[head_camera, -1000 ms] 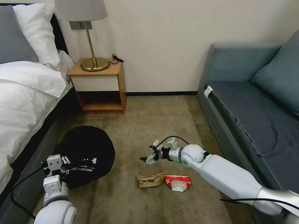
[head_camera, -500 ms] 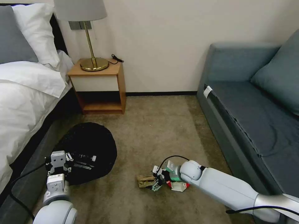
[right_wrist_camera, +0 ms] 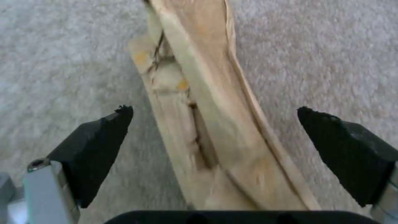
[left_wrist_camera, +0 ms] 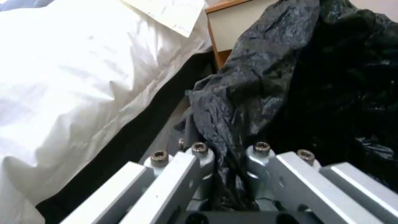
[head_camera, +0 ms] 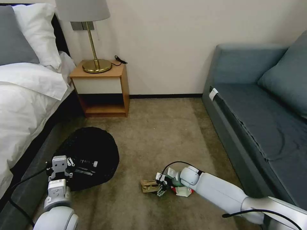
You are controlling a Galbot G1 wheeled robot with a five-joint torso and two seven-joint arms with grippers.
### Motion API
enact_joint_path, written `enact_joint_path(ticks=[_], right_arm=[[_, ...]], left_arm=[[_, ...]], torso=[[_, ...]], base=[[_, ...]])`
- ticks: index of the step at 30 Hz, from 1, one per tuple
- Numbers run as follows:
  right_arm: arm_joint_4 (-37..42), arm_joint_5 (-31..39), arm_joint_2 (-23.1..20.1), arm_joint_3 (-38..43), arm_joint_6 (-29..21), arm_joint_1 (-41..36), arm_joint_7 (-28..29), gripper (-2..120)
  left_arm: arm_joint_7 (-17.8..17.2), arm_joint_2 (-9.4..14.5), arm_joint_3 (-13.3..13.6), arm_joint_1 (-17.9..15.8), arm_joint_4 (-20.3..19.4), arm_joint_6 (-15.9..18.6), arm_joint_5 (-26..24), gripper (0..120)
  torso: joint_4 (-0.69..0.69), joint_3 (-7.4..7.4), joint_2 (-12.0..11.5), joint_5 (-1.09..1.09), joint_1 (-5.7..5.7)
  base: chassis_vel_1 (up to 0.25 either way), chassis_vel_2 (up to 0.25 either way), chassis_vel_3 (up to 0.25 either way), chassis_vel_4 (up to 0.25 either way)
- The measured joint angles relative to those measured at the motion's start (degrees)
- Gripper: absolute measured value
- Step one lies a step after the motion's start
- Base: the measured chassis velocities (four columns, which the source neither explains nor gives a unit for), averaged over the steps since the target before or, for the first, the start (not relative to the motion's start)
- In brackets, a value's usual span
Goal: Pick up the trash bin, then pick up the garbage on the floor and place it into the trash bin.
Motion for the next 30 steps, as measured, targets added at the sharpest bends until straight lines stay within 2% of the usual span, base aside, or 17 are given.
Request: enact_joint_path(ticks=[2, 5, 6, 9, 10, 13, 15, 17, 18, 19, 21, 22, 25, 26, 28, 30], right_arm=[[-0.8, -0.4, 0.7, 0.3, 0.3, 0.0, -0.1, 96], [-2.5, -1.7, 1.8, 1.1, 0.9, -0.1, -1.8, 83], [-2.5, -1.7, 1.8, 1.1, 0.9, -0.1, -1.8, 83], [-2.7, -2.0, 1.8, 1.6, 1.0, -0.3, -2.4, 67], [-2.7, -2.0, 1.8, 1.6, 1.0, -0.3, -2.4, 67], [-2.8, -2.3, 1.9, 2.1, 1.1, -0.5, -2.7, 53], [-2.8, -2.4, 2.1, 2.3, 1.1, -0.7, -2.8, 49], [-3.3, -3.0, 2.5, 2.9, 1.4, -1.1, -3.2, 38], [-3.3, -3.0, 2.5, 2.9, 1.4, -1.1, -3.2, 38], [-3.4, -3.2, 2.6, 3.0, 1.5, -1.2, -3.2, 33], [-3.4, -3.2, 2.6, 3.0, 1.5, -1.2, -3.2, 33], [-3.8, -3.7, 2.8, 3.6, 1.7, -1.3, -3.5, 23], [-4.0, -4.1, 2.9, 4.5, 1.7, -1.6, -3.6, 8], [-4.0, -4.1, 2.9, 4.5, 1.7, -1.6, -3.6, 8], [-3.9, -4.7, 2.9, 5.8, 1.7, -2.0, -3.8, 0], [-3.8, -5.1, 2.9, 6.9, 1.8, -2.3, -4.1, 0]], left_arm=[[0.0, 0.0, 0.0, 0.0, 0.0, 0.0, 0.0, 3], [0.1, 0.1, -0.4, 0.4, -0.2, -0.2, 0.0, 3], [0.1, 0.1, -0.4, 0.4, -0.2, -0.2, 0.0, 3], [0.3, 0.2, -1.1, 0.9, -0.2, -0.6, -0.1, 3], [0.3, 0.2, -1.1, 0.9, -0.2, -0.6, -0.1, 3], [0.4, 0.2, -1.3, 1.3, -0.4, -0.8, -0.2, 3], [0.4, 0.1, -1.3, 1.4, -0.4, -0.9, -0.2, 3], [0.4, 0.0, -1.2, 1.5, -0.3, -1.0, -0.1, 3], [0.4, 0.0, -1.2, 1.5, -0.3, -1.0, -0.1, 3], [0.4, 0.0, -1.2, 1.4, -0.3, -1.0, -0.1, 3], [0.4, 0.0, -1.2, 1.4, -0.3, -1.0, -0.1, 3], [0.4, 0.4, -1.4, 1.5, -0.2, -1.0, -0.1, 3], [0.4, 0.6, -1.8, 1.6, -0.7, -1.0, -0.1, 3], [0.4, 0.6, -1.8, 1.6, -0.7, -1.0, -0.1, 3], [0.4, 0.6, -1.9, 1.6, -0.9, -1.0, -0.1, 3], [0.4, 0.6, -1.9, 1.6, -1.0, -1.0, -0.1, 3]], torso=[[0.00, 0.00, 0.0, 0.00, 0.00], [0.01, 0.00, 0.0, 0.00, 0.00], [0.01, 0.00, 0.0, 0.00, 0.00], [0.00, 0.00, 0.0, 0.00, 0.00], [0.00, 0.00, 0.0, 0.00, 0.00], [0.00, 0.00, 0.0, 0.00, 0.00], [0.00, 0.00, 0.0, 0.00, 0.00], [0.00, 0.00, 0.0, 0.00, 0.00], [0.00, 0.00, 0.0, 0.00, 0.00], [0.00, 0.00, 0.0, 0.00, 0.00], [0.00, 0.00, 0.0, 0.00, 0.00], [0.00, 0.00, 0.0, 0.00, 0.00], [0.00, 0.00, 0.0, 0.00, 0.00], [0.00, 0.00, 0.0, 0.00, 0.00], [0.00, 0.00, 0.0, 0.00, 0.00], [0.00, 0.00, 0.0, 0.00, 0.00]], base=[[0.000, 0.000, 0.000, 0.000], [0.000, 0.000, 0.000, 0.000], [0.000, 0.000, 0.000, 0.000], [0.000, 0.000, 0.000, 0.000], [0.000, 0.000, 0.000, 0.000], [0.000, 0.000, 0.000, 0.000], [0.000, 0.000, 0.000, 0.000], [0.000, 0.000, 0.000, 0.000], [0.000, 0.000, 0.000, 0.000], [0.000, 0.000, 0.000, 0.000], [0.000, 0.000, 0.000, 0.000], [0.000, 0.000, 0.000, 0.000], [0.000, 0.000, 0.000, 0.000], [0.000, 0.000, 0.000, 0.000], [0.000, 0.000, 0.000, 0.000], [0.000, 0.000, 0.000, 0.000]])
